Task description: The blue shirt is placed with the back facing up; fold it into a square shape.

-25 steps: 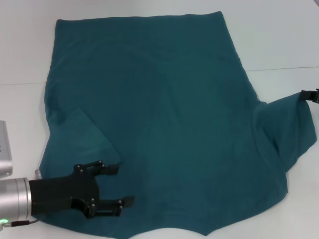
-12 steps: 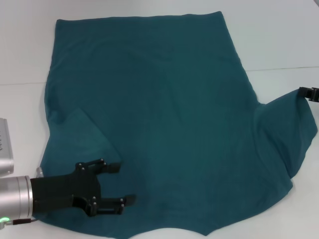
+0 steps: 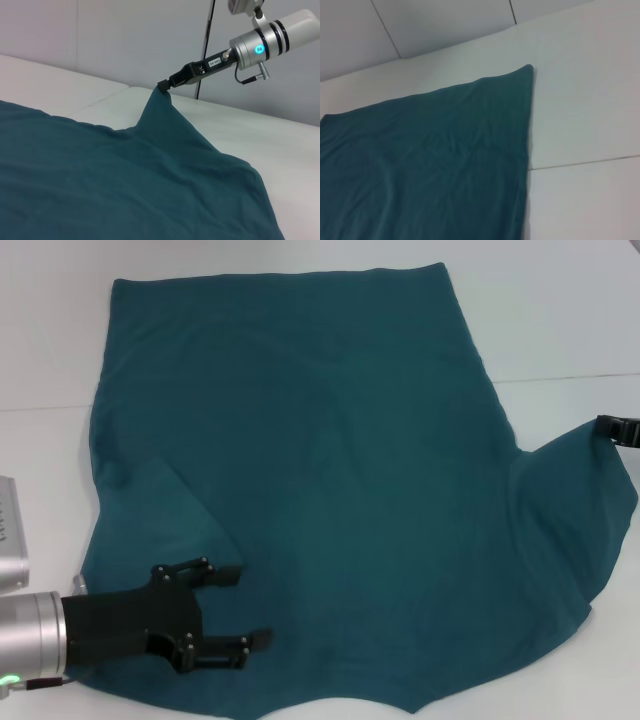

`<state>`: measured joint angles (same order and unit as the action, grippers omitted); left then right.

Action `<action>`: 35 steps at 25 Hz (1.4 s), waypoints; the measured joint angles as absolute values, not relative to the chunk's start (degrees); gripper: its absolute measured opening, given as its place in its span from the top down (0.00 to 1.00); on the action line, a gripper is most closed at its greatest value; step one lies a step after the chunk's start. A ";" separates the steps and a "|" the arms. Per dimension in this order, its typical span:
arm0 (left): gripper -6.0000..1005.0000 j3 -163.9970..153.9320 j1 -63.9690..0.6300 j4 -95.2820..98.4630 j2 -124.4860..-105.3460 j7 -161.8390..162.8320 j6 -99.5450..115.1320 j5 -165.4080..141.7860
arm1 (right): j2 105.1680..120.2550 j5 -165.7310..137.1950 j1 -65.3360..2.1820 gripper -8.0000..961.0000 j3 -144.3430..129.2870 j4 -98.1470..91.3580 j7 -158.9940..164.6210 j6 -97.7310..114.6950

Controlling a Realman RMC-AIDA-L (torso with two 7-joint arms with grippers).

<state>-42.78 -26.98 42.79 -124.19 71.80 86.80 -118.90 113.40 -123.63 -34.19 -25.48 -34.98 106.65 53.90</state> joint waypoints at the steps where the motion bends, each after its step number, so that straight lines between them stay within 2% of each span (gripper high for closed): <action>1: 0.10 -42.83 -26.99 42.74 -124.19 71.80 86.67 -118.90 | 113.46 -123.62 -34.20 0.99 -25.59 -34.96 106.60 53.69; 17: 0.10 -42.89 -27.84 41.63 -124.10 71.80 86.49 -118.92 | 113.99 -123.57 -33.92 0.99 -25.76 -34.93 105.07 53.80; 35: 0.10 -42.89 -28.35 41.47 -124.10 71.80 86.57 -118.92 | 113.41 -123.48 -33.91 0.99 -25.34 -35.59 102.97 55.00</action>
<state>-42.89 -28.35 41.47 -124.10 71.80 86.57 -118.92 113.41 -123.48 -33.91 -25.34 -35.59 102.97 55.00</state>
